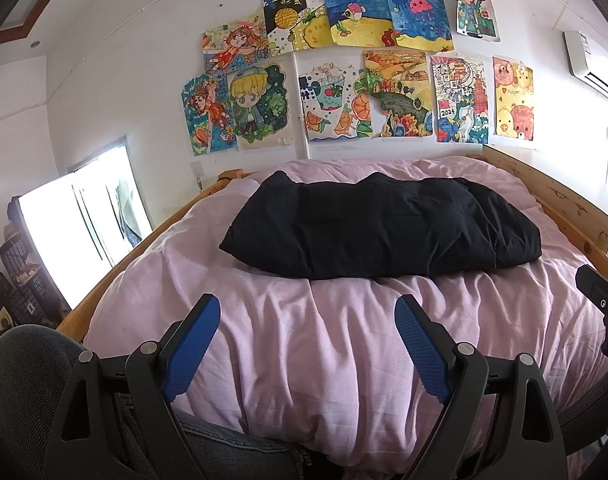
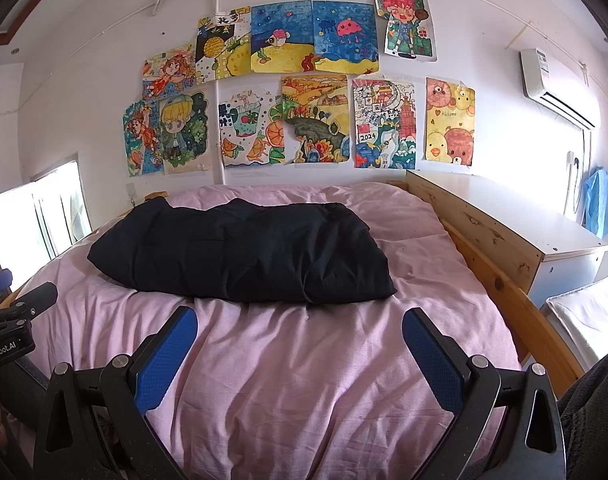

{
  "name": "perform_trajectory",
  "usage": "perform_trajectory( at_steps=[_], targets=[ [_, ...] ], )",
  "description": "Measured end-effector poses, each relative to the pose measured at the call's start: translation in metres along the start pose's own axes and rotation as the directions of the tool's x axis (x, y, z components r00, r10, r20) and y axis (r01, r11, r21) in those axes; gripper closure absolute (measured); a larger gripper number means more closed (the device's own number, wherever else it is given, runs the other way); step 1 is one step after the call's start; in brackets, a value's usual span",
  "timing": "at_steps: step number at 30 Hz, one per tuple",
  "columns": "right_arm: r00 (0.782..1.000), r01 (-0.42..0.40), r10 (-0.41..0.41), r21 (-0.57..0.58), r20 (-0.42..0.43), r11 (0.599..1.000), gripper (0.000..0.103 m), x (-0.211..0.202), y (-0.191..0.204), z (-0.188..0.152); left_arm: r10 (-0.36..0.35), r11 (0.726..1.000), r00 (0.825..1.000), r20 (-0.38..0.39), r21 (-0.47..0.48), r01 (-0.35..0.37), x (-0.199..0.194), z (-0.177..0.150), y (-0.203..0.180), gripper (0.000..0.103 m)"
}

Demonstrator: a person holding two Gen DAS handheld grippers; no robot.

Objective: Fold large clothes

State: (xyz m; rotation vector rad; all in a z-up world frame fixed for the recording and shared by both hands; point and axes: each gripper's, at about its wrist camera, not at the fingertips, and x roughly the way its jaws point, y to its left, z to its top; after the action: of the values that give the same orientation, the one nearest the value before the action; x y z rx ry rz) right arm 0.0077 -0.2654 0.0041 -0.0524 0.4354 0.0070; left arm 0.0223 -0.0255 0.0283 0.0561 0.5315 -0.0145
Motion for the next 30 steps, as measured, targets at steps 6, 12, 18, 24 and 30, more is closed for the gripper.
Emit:
perform_trajectory(
  at_steps=[6, 12, 18, 24, 30],
  targets=[
    [1.0, 0.001, -0.001, 0.002, 0.0, 1.0, 0.0, -0.0002, 0.0, 0.0002, 0.0, 1.0, 1.0, 0.001, 0.001, 0.0, -0.0001, -0.0002, 0.0012, 0.018],
    [1.0, 0.002, -0.002, 0.001, 0.0, 1.0, 0.0, -0.0001, 0.0001, -0.0003, -0.001, 1.0, 1.0, 0.001, 0.001, 0.001, -0.0002, -0.0005, 0.0013, 0.018],
    [1.0, 0.001, -0.001, 0.003, 0.001, 1.0, 0.0, -0.0004, 0.0001, -0.0006, 0.003, 1.0, 1.0, 0.0, -0.002, -0.003, 0.0004, 0.0013, 0.0024, 0.018],
    [1.0, 0.002, -0.002, 0.003, 0.0, 1.0, 0.0, 0.0, 0.0013, -0.0008, 0.003, 1.0, 1.0, 0.001, 0.0, -0.003, 0.0002, 0.001, 0.0022, 0.018],
    [1.0, 0.002, -0.002, 0.002, 0.002, 1.0, 0.0, -0.0003, 0.001, -0.0008, 0.017, 1.0, 1.0, 0.012, -0.013, -0.017, -0.001, 0.0028, 0.0047, 0.018]
  ],
)
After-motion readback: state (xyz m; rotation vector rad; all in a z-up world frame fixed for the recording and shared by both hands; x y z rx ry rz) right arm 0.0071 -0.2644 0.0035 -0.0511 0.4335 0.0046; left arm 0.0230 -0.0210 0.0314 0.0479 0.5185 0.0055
